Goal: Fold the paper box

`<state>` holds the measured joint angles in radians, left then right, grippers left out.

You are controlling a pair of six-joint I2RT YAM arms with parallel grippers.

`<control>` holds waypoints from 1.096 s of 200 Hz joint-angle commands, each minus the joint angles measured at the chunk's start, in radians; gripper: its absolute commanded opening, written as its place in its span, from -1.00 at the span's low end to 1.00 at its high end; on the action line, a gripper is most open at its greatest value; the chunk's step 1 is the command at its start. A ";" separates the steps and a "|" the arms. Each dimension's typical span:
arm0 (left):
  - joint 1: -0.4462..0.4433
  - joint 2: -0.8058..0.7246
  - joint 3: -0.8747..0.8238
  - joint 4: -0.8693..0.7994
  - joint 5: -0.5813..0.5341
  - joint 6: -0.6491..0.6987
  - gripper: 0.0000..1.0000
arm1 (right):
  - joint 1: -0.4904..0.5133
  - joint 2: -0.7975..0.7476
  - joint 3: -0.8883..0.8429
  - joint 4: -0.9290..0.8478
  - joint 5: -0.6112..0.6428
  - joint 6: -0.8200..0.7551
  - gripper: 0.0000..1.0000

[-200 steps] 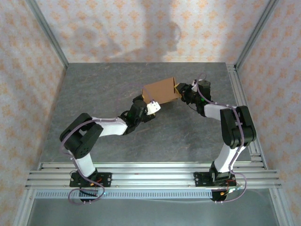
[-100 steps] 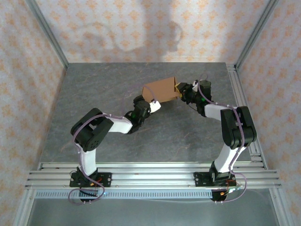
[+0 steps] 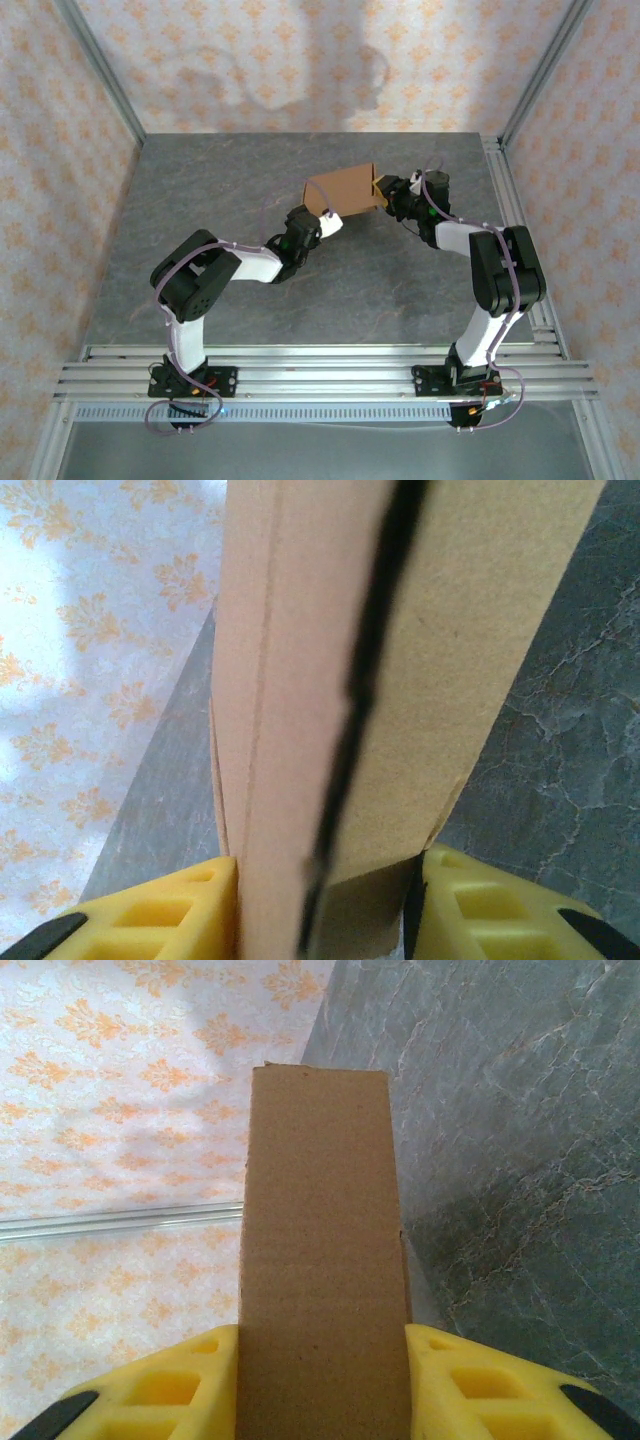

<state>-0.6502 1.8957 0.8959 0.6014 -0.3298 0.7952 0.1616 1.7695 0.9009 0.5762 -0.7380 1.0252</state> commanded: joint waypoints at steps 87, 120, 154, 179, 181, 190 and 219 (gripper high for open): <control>0.009 -0.128 0.055 -0.306 0.068 -0.088 -0.27 | -0.031 -0.183 -0.037 -0.109 0.087 -0.172 0.52; 0.031 -0.184 0.112 -0.521 0.176 -0.148 -0.32 | -0.050 -0.286 -0.040 -0.243 0.171 -0.368 0.53; 0.052 -0.215 0.200 -0.776 0.294 -0.183 -0.32 | -0.051 -0.329 0.051 -0.434 0.174 -0.640 0.53; 0.071 -0.224 0.276 -0.951 0.404 -0.203 -0.32 | -0.051 -0.357 0.101 -0.504 0.135 -0.826 0.53; 0.072 -0.224 0.281 -0.967 0.413 -0.203 -0.32 | -0.051 -0.362 0.103 -0.507 0.132 -0.844 0.53; 0.078 -0.223 0.305 -1.019 0.444 -0.210 -0.31 | -0.051 -0.378 0.105 -0.515 0.123 -0.905 0.54; 0.092 -0.222 0.361 -1.150 0.500 -0.215 -0.31 | -0.051 -0.443 0.098 -0.535 0.113 -1.066 0.53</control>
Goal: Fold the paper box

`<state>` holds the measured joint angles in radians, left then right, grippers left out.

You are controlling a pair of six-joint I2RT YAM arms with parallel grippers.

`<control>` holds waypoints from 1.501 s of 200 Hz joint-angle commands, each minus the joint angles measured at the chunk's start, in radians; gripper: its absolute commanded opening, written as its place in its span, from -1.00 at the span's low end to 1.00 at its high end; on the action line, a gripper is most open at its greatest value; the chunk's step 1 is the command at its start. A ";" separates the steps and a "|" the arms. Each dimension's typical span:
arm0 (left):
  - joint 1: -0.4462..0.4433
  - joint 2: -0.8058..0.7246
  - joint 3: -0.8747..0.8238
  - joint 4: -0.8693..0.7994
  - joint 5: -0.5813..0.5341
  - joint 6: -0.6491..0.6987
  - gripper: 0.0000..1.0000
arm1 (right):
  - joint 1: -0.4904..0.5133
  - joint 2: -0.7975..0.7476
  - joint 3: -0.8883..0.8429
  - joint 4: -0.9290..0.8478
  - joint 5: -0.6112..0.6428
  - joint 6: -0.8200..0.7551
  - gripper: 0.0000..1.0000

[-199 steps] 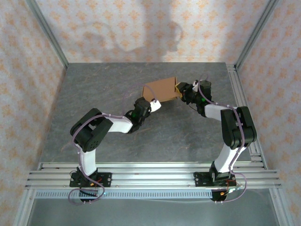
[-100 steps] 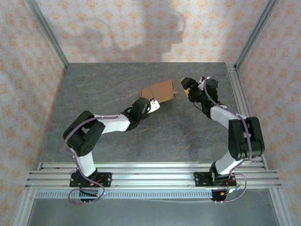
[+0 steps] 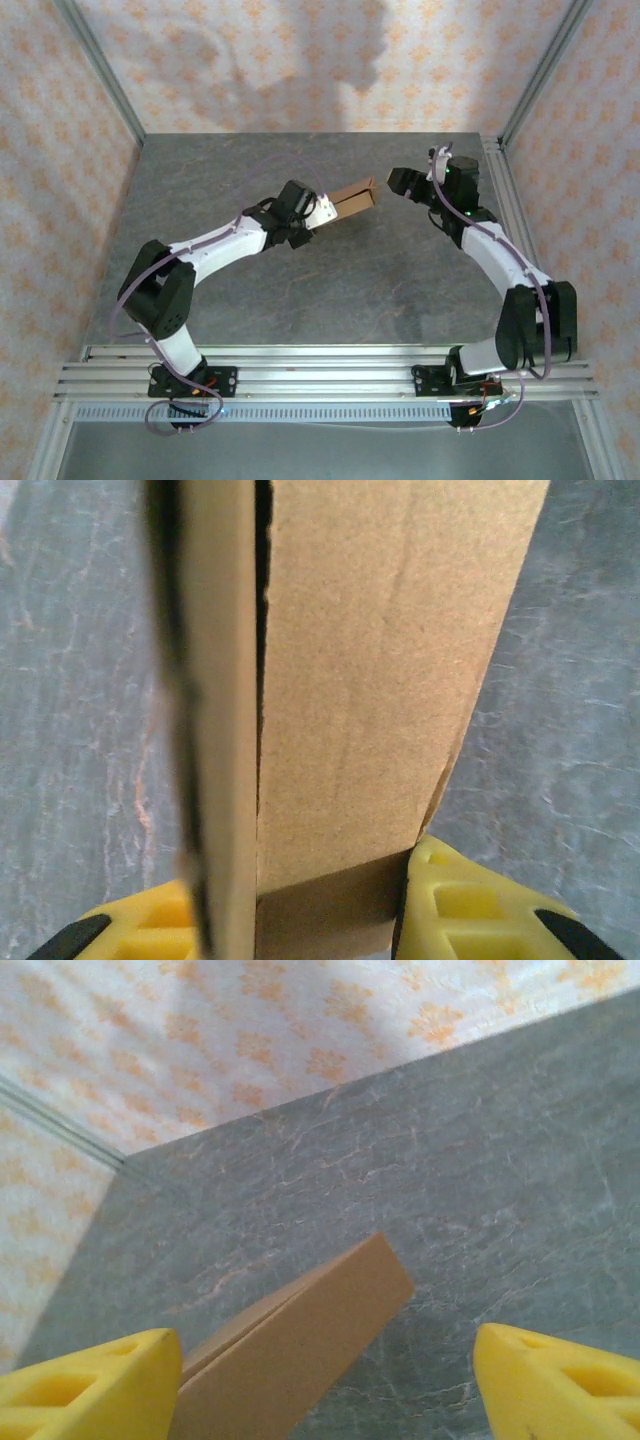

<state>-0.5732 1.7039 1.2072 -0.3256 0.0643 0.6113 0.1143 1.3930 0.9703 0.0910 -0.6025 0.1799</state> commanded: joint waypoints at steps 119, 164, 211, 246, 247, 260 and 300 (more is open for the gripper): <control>0.056 0.002 0.202 -0.534 0.206 -0.003 -0.30 | -0.003 -0.146 0.082 -0.275 -0.234 -0.582 0.54; 0.057 -0.021 0.215 -0.617 0.216 -0.009 -0.31 | -0.002 -0.145 0.140 -0.425 -0.339 -0.700 0.54; 0.056 0.016 0.275 -0.747 0.218 -0.017 -0.32 | 0.030 -0.120 0.197 -0.561 -0.331 -0.806 0.53; 0.054 0.019 0.338 -0.842 0.213 -0.010 -0.32 | 0.075 -0.082 0.256 -0.631 -0.274 -0.841 0.47; 0.054 0.019 0.340 -0.845 0.212 -0.010 -0.32 | 0.076 -0.081 0.258 -0.632 -0.271 -0.842 0.46; 0.055 0.028 0.362 -0.878 0.204 -0.004 -0.32 | 0.089 -0.064 0.283 -0.667 -0.255 -0.857 0.42; 0.055 0.087 0.424 -0.980 0.216 0.012 -0.32 | 0.115 -0.010 0.331 -0.743 -0.223 -0.879 0.26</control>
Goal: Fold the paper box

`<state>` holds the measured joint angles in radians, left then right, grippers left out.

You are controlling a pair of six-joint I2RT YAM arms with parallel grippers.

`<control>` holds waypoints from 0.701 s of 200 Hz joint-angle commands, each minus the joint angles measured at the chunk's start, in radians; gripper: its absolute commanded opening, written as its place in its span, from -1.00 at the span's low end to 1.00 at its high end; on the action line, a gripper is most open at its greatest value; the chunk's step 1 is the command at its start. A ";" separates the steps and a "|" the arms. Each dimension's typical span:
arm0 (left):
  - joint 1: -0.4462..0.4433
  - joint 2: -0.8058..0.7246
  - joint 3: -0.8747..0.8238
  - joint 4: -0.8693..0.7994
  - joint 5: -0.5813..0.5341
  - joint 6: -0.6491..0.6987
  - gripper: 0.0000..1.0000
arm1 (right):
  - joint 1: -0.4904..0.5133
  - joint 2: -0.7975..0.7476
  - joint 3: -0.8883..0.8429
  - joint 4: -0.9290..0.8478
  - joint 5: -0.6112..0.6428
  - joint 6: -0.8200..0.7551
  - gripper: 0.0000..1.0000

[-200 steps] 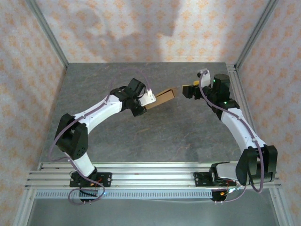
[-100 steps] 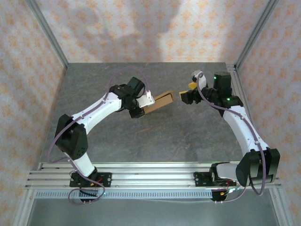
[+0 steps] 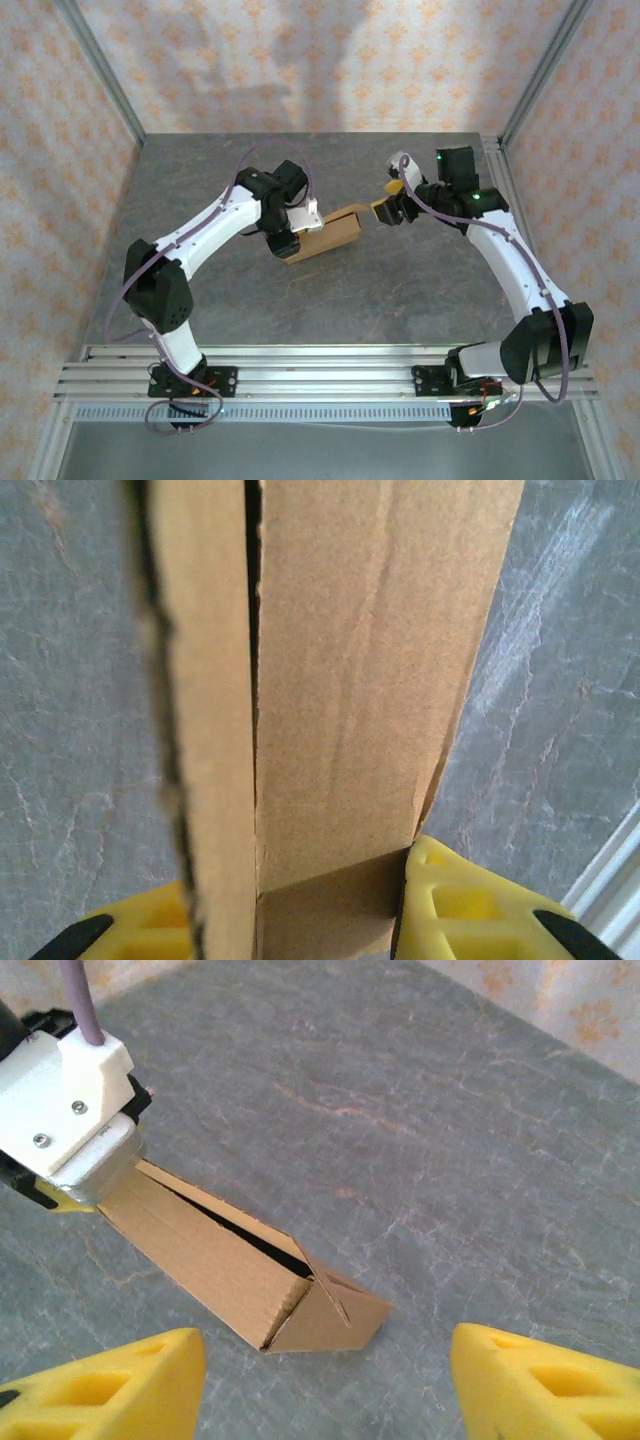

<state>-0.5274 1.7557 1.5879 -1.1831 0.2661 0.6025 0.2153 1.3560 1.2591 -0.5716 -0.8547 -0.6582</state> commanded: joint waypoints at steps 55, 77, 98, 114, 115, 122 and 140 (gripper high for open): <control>0.015 0.089 0.119 -0.180 0.043 0.058 -0.32 | 0.040 0.087 0.071 -0.105 0.034 -0.046 0.23; 0.018 0.112 0.143 -0.192 0.044 0.068 -0.32 | 0.049 0.126 0.091 -0.095 0.021 -0.043 0.16; 0.021 0.128 0.160 -0.203 0.044 0.073 -0.32 | 0.055 0.173 0.127 -0.119 0.010 -0.056 0.10; 0.020 0.135 0.162 -0.202 0.040 0.077 -0.32 | 0.056 0.207 0.160 -0.152 0.012 -0.073 0.09; 0.021 0.135 0.162 -0.201 0.040 0.076 -0.32 | 0.056 0.208 0.161 -0.156 0.012 -0.074 0.09; 0.022 0.138 0.161 -0.202 0.044 0.079 -0.32 | 0.056 0.223 0.178 -0.176 0.014 -0.085 0.08; 0.022 0.144 0.160 -0.196 0.053 0.081 -0.32 | 0.056 0.258 0.214 -0.227 0.012 -0.112 -0.04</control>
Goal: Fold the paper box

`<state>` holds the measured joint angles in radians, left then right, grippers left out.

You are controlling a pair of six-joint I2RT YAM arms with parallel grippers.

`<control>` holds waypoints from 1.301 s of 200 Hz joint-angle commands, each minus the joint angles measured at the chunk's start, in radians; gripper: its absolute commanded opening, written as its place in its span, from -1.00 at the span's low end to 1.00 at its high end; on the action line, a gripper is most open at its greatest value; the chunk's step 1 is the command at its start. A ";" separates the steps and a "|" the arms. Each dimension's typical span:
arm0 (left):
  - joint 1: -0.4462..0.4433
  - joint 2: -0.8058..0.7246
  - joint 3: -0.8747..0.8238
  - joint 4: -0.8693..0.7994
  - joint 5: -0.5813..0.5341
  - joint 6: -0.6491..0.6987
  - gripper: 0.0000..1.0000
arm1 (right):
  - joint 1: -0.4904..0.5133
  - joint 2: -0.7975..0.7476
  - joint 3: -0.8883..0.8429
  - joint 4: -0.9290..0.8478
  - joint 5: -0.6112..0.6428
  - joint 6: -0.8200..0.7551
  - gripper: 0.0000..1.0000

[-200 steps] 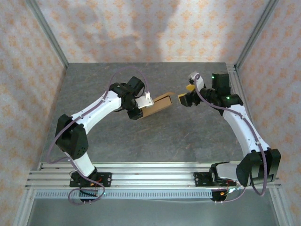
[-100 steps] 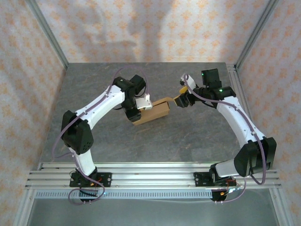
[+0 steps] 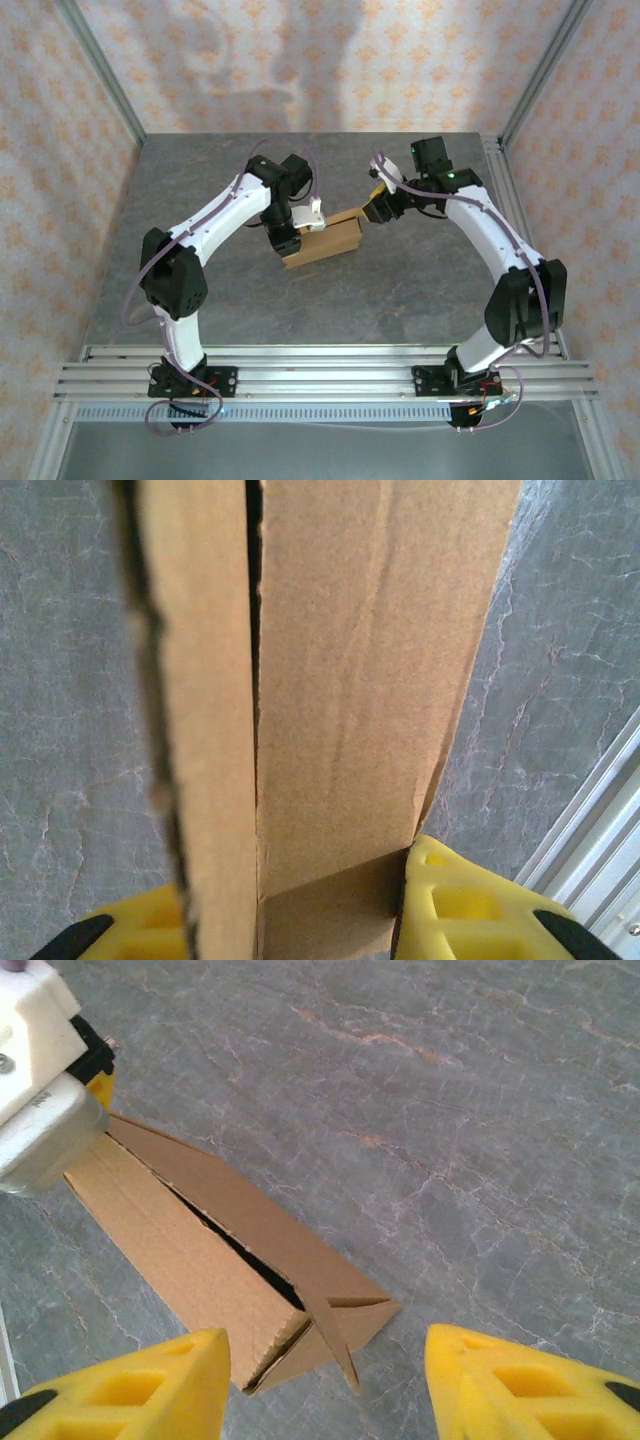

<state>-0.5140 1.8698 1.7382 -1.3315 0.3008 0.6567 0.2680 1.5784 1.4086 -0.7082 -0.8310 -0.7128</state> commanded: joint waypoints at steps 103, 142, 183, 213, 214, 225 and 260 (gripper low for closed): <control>0.010 0.062 0.027 -0.042 0.035 0.029 -0.32 | 0.016 0.121 0.150 -0.229 -0.011 -0.134 -0.49; 0.010 0.069 0.027 -0.041 0.032 0.028 -0.32 | 0.023 0.145 0.174 -0.235 -0.013 -0.138 -0.54; 0.008 0.069 0.019 -0.041 0.035 0.027 -0.32 | 0.022 0.165 0.184 -0.232 0.026 -0.128 -0.47; 0.009 0.073 0.017 -0.038 0.035 0.024 -0.32 | 0.023 0.181 0.197 -0.239 0.047 -0.121 -0.67; 0.010 0.073 0.017 -0.038 0.035 0.024 -0.32 | 0.023 0.182 0.198 -0.239 0.046 -0.121 -0.69; 0.009 0.074 0.017 -0.038 0.037 0.028 -0.32 | 0.023 0.183 0.203 -0.241 0.045 -0.118 -0.91; 0.009 0.072 0.015 -0.039 0.034 0.032 -0.32 | 0.038 0.164 0.198 -0.248 0.071 -0.112 -0.86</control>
<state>-0.5095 1.8973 1.7668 -1.3392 0.3260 0.6640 0.2928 1.7607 1.5749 -0.9283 -0.7834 -0.8242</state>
